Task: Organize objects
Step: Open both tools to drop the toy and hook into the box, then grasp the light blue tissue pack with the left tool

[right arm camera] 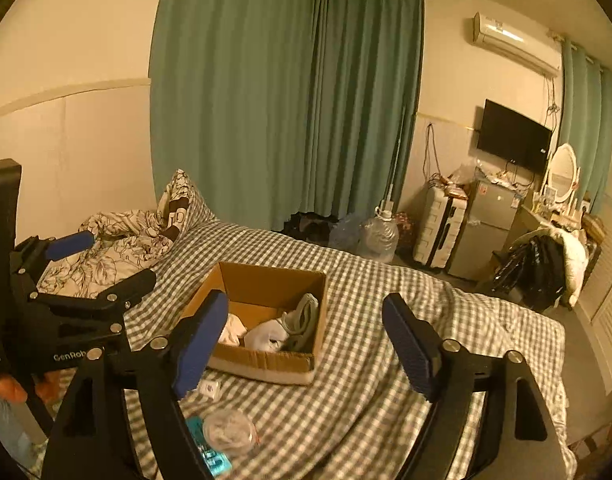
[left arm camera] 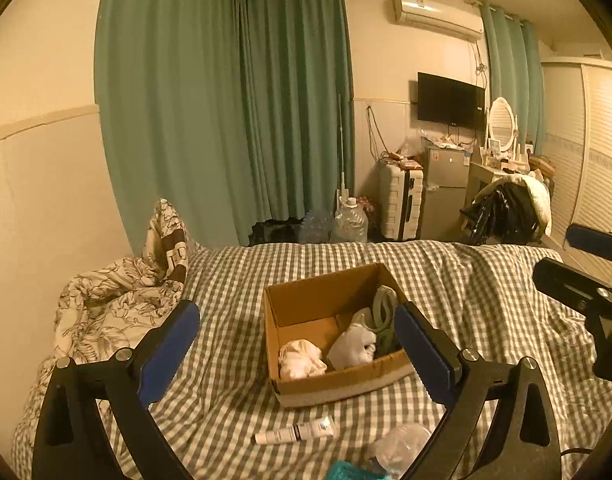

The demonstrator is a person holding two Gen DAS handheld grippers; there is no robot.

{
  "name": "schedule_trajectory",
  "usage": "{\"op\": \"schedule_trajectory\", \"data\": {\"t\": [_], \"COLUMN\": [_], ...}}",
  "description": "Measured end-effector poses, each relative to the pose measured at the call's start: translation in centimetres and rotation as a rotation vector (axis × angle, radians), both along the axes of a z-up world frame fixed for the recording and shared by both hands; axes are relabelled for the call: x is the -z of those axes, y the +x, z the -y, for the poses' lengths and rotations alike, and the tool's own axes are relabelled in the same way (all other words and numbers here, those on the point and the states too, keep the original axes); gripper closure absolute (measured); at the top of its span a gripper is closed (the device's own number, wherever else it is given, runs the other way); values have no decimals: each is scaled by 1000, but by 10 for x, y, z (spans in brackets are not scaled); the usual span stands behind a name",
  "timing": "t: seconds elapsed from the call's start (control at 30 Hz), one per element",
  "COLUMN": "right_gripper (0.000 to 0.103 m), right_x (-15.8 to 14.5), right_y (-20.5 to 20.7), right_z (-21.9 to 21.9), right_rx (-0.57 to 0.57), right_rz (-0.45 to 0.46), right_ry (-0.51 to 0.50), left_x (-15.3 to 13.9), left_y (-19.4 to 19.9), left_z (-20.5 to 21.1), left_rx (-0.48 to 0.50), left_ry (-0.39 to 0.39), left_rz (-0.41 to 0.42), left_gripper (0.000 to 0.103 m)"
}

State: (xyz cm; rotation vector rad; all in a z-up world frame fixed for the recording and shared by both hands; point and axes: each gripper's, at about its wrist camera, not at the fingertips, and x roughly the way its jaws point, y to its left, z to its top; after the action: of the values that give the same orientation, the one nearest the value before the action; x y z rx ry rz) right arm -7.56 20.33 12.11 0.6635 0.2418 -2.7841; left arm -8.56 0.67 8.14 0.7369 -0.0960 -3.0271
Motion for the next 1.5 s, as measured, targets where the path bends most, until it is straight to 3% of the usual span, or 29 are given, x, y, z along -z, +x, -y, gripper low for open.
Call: {"op": "schedule_trajectory", "data": {"t": [0.27, 0.6, 1.13, 1.4, 1.5], "right_gripper": [19, 19, 19, 19, 19], "right_x": [5, 53, 148, 179, 184], "right_y": [44, 73, 82, 79, 80], "right_z": [-21, -26, -35, -33, -31], "right_rx": [7, 16, 104, 131, 136], "right_rz": [3, 89, 264, 334, 342], "right_ry": [23, 53, 44, 38, 52], "left_x": [8, 46, 162, 218, 233], "left_y": [42, 76, 99, 102, 99], "left_z": [-17, -35, -46, -64, -63], "left_rx": [-25, -57, -110, -61, -51], "left_ry": [-1, 20, -9, -46, -54], "left_rz": [16, 94, 283, 399, 438], "left_gripper": [3, 3, 3, 3, 11]}}
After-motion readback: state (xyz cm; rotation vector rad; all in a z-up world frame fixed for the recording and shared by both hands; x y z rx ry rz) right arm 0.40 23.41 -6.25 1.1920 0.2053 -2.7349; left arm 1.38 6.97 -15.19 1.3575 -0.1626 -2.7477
